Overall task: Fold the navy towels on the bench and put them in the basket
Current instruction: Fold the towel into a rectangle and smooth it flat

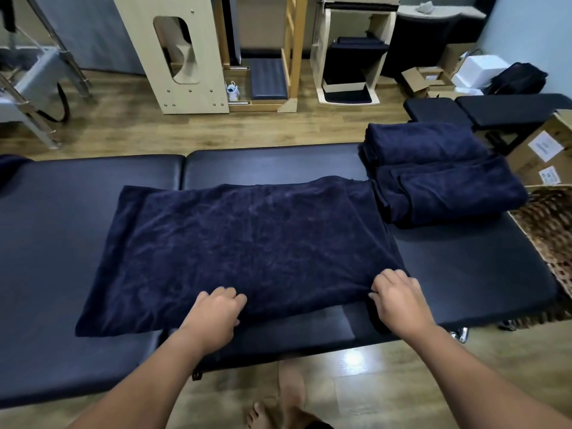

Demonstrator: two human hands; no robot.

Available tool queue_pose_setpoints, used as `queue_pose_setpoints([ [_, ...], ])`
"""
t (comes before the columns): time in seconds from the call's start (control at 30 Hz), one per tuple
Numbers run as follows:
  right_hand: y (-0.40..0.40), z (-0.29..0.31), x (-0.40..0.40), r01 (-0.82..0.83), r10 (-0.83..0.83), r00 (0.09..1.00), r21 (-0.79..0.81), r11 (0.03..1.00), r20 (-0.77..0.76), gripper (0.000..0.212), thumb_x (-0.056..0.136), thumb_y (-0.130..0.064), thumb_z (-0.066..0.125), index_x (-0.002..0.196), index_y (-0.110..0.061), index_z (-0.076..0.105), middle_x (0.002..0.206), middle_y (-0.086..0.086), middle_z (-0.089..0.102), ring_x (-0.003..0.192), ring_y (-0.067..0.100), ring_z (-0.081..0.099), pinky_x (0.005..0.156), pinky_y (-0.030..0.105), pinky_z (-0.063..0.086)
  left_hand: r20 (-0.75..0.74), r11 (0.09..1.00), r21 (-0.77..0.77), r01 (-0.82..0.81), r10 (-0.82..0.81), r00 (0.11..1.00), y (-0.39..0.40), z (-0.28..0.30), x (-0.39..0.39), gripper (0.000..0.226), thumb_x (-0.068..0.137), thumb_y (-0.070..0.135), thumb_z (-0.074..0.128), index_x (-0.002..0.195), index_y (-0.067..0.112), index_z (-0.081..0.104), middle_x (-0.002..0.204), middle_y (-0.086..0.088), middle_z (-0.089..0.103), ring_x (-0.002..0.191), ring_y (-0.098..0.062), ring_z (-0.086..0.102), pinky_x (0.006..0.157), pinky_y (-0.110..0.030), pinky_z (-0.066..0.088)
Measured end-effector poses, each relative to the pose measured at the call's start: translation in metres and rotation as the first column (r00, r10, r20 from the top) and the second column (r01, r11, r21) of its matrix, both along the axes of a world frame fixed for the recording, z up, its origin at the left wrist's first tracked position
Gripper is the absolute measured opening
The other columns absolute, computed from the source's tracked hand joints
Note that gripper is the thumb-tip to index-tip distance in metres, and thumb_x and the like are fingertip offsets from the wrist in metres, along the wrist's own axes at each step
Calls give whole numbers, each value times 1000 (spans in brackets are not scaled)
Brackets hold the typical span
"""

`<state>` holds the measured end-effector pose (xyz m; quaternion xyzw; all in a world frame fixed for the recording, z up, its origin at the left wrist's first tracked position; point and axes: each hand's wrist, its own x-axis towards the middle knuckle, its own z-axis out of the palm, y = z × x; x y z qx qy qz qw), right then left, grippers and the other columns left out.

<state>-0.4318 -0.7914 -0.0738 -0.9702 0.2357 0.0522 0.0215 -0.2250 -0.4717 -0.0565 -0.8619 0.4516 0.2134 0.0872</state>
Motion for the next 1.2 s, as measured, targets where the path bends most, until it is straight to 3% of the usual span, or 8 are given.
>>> queue_pose_setpoints([
  [0.17,-4,8,-1,-54,69,987,101,993,-148,26,91,-51,60,81,-30,48,85,-13,51,89,15,53,74,34,36,-199,997,-27,-79,72,977,-11,1,12,24,96,43,56,83,28,42,94,11,49,89,-14,53,74,-32,39],
  [0.27,-2,10,27,-55,52,998,120,991,26,27,89,-51,61,81,-26,57,83,-10,53,87,21,58,70,38,46,-98,977,-135,-164,152,984,-31,3,19,20,99,39,52,116,29,52,114,8,43,114,-20,48,90,-36,43],
  [0.33,1,9,51,-62,56,996,107,992,66,29,91,-46,63,106,-22,68,112,-1,59,109,29,57,83,44,51,-24,978,-48,-201,201,979,-50,5,25,67,96,36,58,152,45,22,150,-6,19,142,-31,23,107,-59,33],
  [0.47,-4,6,96,-39,80,985,259,965,-150,64,101,-59,41,157,-37,20,168,3,2,154,32,0,122,58,16,-111,929,163,-331,351,930,-83,10,39,122,86,13,65,136,69,-31,156,-8,-43,146,-51,-26,104,-83,11],
  [0.67,-26,2,165,276,-245,952,172,946,-181,72,99,-63,36,158,-27,15,166,10,5,150,45,1,111,75,16,-68,889,288,-355,389,919,-101,-2,48,126,81,1,57,132,66,-39,151,-13,-51,145,-56,-25,102,-79,30],
  [0.8,-34,-1,208,153,-104,978,279,948,-182,77,96,-66,41,158,-42,1,167,7,-19,152,44,-14,111,77,9,-48,888,297,-352,382,923,-100,-4,51,130,84,7,64,128,67,-42,149,-14,-53,145,-57,-22,99,-76,37],
  [1.03,-82,4,253,422,-290,876,322,847,-386,93,84,-84,41,156,-51,-8,165,5,-29,148,48,-25,104,85,1,-61,895,304,-325,359,931,-98,0,53,127,85,7,62,130,67,-41,148,-13,-54,145,-58,-23,102,-71,39],
  [1.2,-29,2,243,1,14,993,127,992,-117,75,98,-62,37,160,-32,6,168,11,-9,152,44,-7,112,75,15,-75,886,335,-321,365,928,-100,4,52,128,85,12,66,131,66,-40,147,-13,-55,144,-57,-26,104,-73,35],
])
